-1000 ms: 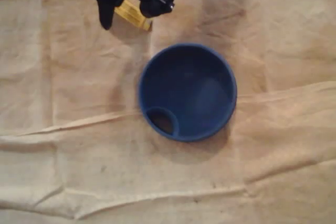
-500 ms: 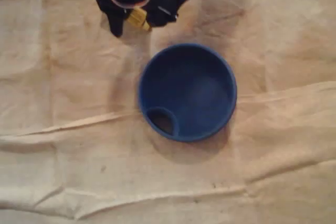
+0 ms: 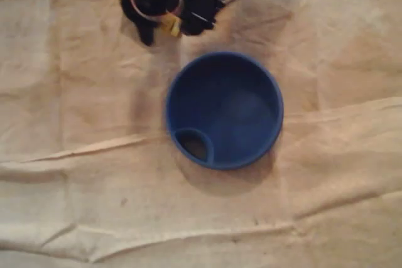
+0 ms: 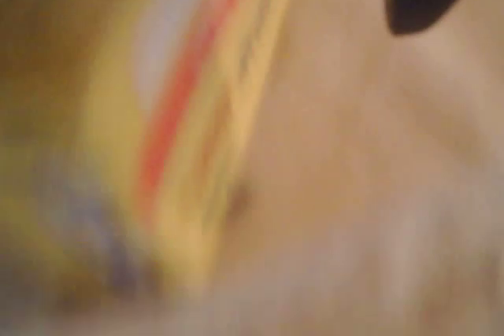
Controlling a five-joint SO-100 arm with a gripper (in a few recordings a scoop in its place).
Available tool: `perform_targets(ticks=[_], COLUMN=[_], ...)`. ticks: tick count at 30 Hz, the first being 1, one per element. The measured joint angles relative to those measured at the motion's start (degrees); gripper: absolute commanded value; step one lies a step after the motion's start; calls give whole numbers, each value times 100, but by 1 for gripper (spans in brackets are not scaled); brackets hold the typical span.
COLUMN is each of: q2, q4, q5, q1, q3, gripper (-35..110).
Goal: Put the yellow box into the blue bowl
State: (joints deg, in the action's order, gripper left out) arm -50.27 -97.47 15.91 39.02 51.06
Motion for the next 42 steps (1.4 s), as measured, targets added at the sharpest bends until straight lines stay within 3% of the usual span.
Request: perform_targets(ticks=[19,33,42], q2=[0,0,0], q4=[0,9,9], q5=[0,-18,0], q1=[-141,-141,-149], q3=[0,-9,0], gripper=[36,0,0])
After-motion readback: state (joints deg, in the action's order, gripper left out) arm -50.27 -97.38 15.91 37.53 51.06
